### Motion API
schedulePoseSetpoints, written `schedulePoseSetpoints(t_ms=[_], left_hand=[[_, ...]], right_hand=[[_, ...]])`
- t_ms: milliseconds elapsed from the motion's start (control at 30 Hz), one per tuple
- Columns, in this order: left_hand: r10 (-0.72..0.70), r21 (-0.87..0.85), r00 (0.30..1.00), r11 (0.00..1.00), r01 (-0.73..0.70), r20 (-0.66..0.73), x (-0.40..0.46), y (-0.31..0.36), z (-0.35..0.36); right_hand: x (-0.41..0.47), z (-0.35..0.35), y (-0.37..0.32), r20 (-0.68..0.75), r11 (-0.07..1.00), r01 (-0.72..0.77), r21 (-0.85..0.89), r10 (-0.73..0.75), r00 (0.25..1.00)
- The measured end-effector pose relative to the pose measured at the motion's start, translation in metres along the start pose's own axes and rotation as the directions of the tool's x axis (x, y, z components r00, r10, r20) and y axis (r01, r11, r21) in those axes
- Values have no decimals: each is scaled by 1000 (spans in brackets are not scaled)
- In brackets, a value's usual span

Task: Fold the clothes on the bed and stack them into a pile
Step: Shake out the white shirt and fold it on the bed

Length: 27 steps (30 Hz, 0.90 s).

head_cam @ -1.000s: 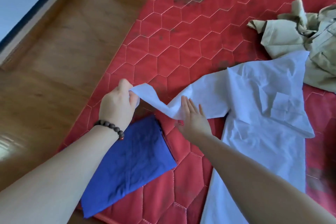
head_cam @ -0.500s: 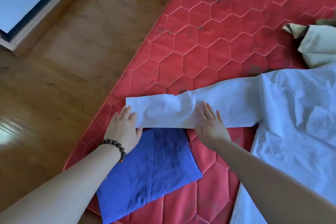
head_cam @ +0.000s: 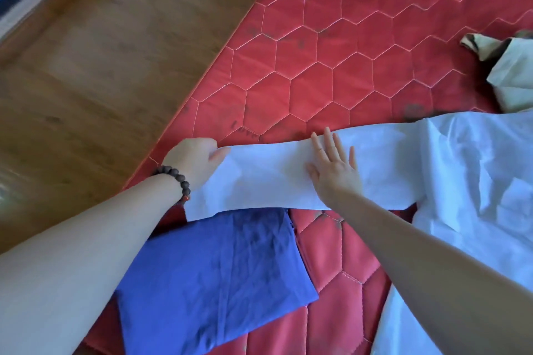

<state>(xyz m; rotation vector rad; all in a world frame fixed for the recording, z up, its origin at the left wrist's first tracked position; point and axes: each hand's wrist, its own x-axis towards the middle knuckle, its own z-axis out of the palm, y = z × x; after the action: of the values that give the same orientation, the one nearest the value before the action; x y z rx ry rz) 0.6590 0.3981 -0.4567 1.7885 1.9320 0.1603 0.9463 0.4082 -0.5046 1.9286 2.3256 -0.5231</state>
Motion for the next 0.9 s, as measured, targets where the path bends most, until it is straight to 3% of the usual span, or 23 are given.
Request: schedulePoseSetpoints(t_ms=[67,100,233,333,433,500,567,700,900], left_hand=[[-7,-50,999,999,5,-37,-4,-4,-16],[-23,7,1000,1000,23,-21,-7,-5,-21],[-113,460,992,879,123,-51,-16,10,-12],[41,280,995,960,-16,-86,-17,48,15],[235,101,972,967,-233,-6,-18,98,59],[192,107,978,974,-200,84,-23,117,86],[92,182,989,977,-113,120,-29,117,107],[-12,333,998,943,-9,58,-38,107,129],[-83,406,994,913,47,73,-38,114,131]], right_hand=[[-5,0,-1,-101,1000,-5,7,6,995],[-7,2,-2,-124,1000,-7,12,8,992],[-14,17,-4,-24,997,-63,-41,62,998],[-14,24,-16,-63,998,-59,-7,58,996],[-12,29,-30,-21,994,101,-37,-102,995],[-13,32,-25,28,983,154,-103,-152,988],[-14,28,-5,0,990,99,-96,-99,995],[-21,16,62,-83,993,-96,-65,90,992],[-21,7,109,-50,912,-390,127,399,916]])
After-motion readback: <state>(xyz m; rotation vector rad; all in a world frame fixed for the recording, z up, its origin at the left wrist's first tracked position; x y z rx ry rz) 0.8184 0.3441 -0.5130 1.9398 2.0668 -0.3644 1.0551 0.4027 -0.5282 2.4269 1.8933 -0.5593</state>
